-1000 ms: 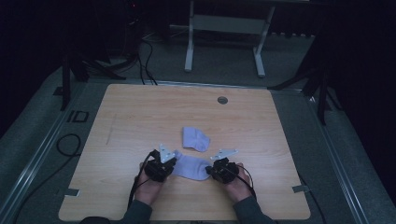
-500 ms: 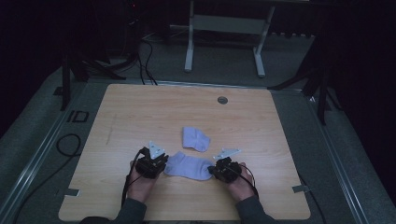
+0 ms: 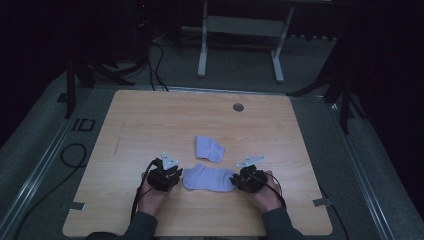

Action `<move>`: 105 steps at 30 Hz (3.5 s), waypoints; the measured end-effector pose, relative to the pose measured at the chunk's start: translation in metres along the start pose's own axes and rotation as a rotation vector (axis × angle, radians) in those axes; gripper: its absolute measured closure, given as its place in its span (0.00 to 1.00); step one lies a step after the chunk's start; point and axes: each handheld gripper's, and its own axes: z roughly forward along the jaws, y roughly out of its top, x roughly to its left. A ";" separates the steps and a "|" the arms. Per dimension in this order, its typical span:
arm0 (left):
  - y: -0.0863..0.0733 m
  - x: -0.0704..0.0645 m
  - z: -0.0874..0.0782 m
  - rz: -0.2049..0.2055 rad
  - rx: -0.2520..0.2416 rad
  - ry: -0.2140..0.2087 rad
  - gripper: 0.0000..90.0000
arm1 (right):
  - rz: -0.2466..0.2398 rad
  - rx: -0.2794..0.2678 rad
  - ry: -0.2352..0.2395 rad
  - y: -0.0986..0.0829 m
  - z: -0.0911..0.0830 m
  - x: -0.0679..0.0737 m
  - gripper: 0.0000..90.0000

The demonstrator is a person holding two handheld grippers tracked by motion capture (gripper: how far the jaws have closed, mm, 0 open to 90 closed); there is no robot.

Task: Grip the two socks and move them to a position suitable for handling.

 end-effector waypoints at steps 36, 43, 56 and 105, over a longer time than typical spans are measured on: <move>-0.001 0.006 0.000 -0.009 -0.009 0.008 0.82 | 0.076 0.040 -0.106 0.086 0.077 -0.045 0.84; -0.001 0.005 -0.001 -0.004 -0.012 0.009 0.82 | 0.107 0.044 -0.094 0.086 0.073 -0.044 0.93; -0.001 0.005 0.000 -0.006 -0.008 0.012 0.82 | 0.128 -0.126 -0.079 0.102 0.002 -0.044 0.93; -0.001 0.010 -0.002 -0.014 -0.010 0.023 0.81 | -0.033 0.044 -0.127 0.124 0.083 -0.031 0.96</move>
